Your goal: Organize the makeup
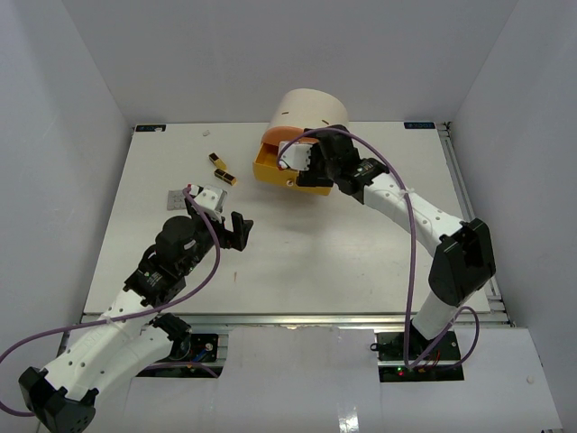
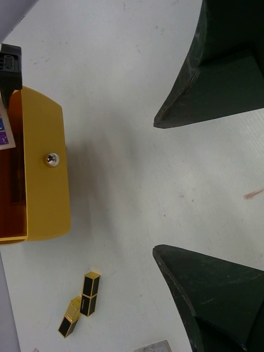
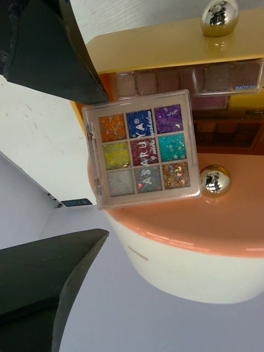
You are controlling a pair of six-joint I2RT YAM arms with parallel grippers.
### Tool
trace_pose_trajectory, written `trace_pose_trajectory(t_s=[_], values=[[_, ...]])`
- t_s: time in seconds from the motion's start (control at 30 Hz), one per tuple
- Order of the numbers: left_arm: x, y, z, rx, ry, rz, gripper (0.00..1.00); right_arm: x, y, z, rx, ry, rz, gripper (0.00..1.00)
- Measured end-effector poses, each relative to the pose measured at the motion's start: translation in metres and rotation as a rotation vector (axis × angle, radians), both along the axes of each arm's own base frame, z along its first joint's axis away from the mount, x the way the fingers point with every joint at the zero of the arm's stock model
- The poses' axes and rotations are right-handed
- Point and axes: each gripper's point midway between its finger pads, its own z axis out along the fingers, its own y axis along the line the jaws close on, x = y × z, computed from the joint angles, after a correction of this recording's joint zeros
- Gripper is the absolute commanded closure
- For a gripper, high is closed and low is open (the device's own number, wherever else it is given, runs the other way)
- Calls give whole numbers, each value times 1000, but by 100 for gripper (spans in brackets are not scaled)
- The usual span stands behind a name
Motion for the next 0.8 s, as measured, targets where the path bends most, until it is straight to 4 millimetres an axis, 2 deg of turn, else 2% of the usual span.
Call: trace_pose_trajectory(t_s=[0.23, 0.43, 0.8], values=[[1, 1, -1, 3, 4, 5, 2, -7, 0, 21, 39, -28, 20, 6], [2, 2, -3, 5, 9, 9, 2, -11, -2, 10, 26, -5, 25, 7], [3, 1, -4, 6, 11, 8, 2, -10, -4, 8, 17, -5, 15, 10]])
